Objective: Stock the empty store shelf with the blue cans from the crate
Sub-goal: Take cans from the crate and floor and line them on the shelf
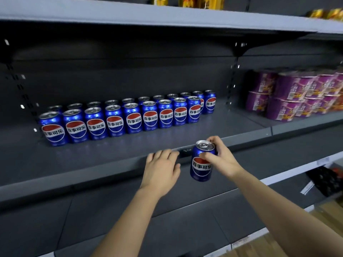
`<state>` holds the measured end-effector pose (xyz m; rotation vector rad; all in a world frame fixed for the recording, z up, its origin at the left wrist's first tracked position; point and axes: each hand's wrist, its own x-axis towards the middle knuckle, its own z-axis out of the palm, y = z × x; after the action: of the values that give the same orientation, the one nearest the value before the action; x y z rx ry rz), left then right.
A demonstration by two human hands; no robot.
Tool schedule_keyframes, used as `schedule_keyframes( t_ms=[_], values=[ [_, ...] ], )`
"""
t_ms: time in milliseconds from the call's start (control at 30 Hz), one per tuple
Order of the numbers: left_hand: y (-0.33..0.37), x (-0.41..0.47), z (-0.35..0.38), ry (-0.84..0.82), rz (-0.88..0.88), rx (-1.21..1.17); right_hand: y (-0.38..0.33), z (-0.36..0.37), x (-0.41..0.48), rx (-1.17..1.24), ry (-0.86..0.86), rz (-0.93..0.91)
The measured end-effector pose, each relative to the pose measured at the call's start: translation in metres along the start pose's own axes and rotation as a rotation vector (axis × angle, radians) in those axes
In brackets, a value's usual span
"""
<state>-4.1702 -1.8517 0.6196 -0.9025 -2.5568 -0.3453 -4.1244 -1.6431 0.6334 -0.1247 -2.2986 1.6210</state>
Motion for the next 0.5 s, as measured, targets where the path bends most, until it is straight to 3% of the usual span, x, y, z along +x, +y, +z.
schedule_keyframes(
  t_ms=[500],
  values=[
    [0.055,0.141,0.046,0.03,-0.123,0.056,0.004,-0.12,0.153,0.11,-0.001,-0.097]
  ],
)
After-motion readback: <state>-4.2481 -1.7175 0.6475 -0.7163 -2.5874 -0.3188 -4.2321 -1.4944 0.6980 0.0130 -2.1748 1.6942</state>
